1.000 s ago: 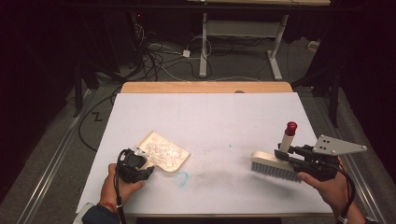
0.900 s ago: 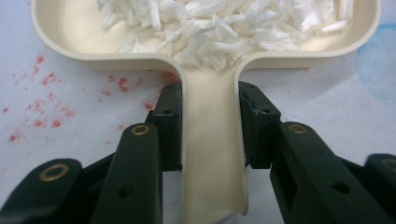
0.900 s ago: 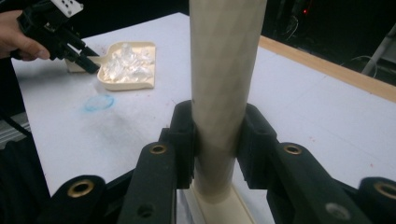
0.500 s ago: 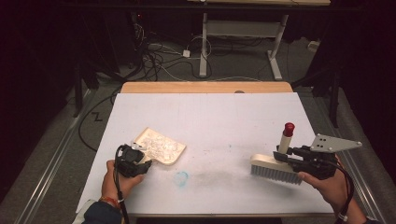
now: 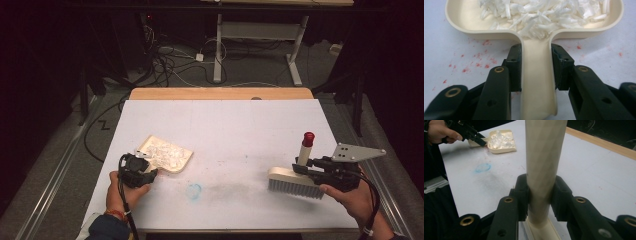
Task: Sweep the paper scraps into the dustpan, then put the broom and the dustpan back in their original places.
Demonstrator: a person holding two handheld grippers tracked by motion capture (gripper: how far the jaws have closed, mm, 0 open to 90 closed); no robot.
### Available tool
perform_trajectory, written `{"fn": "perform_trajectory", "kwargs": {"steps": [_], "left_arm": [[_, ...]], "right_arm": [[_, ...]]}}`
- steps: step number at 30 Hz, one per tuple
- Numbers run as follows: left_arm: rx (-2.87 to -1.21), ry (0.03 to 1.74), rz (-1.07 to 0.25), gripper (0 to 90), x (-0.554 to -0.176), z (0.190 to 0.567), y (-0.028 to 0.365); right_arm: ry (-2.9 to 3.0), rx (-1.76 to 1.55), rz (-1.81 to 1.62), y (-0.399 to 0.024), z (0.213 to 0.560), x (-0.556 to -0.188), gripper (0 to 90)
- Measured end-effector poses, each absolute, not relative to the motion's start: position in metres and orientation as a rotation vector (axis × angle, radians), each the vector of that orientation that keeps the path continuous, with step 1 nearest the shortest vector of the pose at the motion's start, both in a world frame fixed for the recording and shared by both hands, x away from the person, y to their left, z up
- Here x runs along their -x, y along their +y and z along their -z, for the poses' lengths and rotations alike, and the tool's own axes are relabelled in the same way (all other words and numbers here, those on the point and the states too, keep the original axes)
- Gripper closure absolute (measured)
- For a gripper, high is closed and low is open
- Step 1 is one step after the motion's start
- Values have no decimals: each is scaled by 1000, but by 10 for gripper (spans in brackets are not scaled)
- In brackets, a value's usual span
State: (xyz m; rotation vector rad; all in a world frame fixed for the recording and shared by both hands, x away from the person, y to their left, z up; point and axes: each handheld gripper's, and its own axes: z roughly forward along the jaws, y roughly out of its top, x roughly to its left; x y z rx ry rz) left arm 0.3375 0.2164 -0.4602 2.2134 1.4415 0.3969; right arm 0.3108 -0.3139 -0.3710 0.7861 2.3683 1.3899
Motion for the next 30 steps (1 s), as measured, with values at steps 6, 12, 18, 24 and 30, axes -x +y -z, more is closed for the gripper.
{"fn": "perform_trajectory", "kwargs": {"steps": [6, 12, 18, 24, 30], "left_arm": [[-2198, 1460, -403, 630, -335, 462, 216], [-2193, 1475, -418, 629, -335, 463, 214], [-2157, 1500, -408, 629, -333, 463, 212], [-2127, 1485, -420, 592, -326, 460, 208], [-2120, 1474, -357, 574, -321, 462, 203]], "right_arm": [[2387, -805, -1365, -318, 371, -313, 716], [2425, -821, -1354, -318, 373, -318, 716], [2453, -866, -1357, -318, 377, -333, 716], [2467, -883, -1350, -314, 380, -349, 715], [2454, -911, -1338, -310, 383, -362, 711]]}}
